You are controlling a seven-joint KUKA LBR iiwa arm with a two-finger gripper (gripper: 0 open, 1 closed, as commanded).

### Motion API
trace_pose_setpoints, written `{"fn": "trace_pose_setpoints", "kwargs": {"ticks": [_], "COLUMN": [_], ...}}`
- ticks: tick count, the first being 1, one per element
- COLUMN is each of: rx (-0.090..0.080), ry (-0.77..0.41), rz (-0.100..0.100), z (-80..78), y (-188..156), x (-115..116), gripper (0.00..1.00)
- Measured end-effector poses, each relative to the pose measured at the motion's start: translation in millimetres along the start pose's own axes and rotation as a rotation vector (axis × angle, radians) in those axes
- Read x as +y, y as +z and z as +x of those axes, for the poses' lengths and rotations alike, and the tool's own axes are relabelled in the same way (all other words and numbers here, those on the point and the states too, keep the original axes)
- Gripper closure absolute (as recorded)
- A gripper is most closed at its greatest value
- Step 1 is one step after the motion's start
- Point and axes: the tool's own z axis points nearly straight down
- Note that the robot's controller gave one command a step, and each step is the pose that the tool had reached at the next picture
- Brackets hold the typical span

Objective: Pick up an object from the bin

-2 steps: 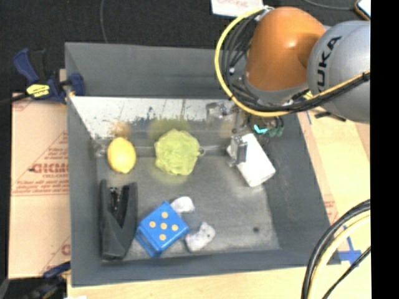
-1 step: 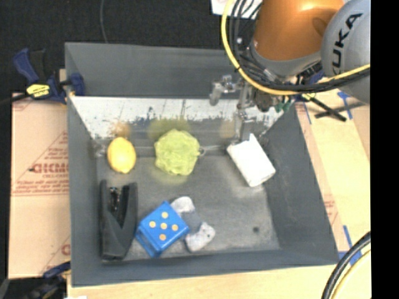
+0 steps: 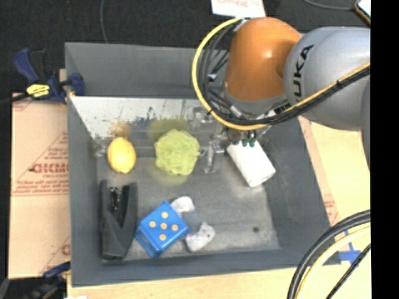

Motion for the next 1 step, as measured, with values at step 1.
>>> {"fn": "trace_pose_setpoints", "kwargs": {"ticks": [1], "rx": [-0.002], "ry": [-0.020], "rz": [0.002], "z": [-1.2], "y": [19.8], "x": [0.8], "gripper": [0.00]}}
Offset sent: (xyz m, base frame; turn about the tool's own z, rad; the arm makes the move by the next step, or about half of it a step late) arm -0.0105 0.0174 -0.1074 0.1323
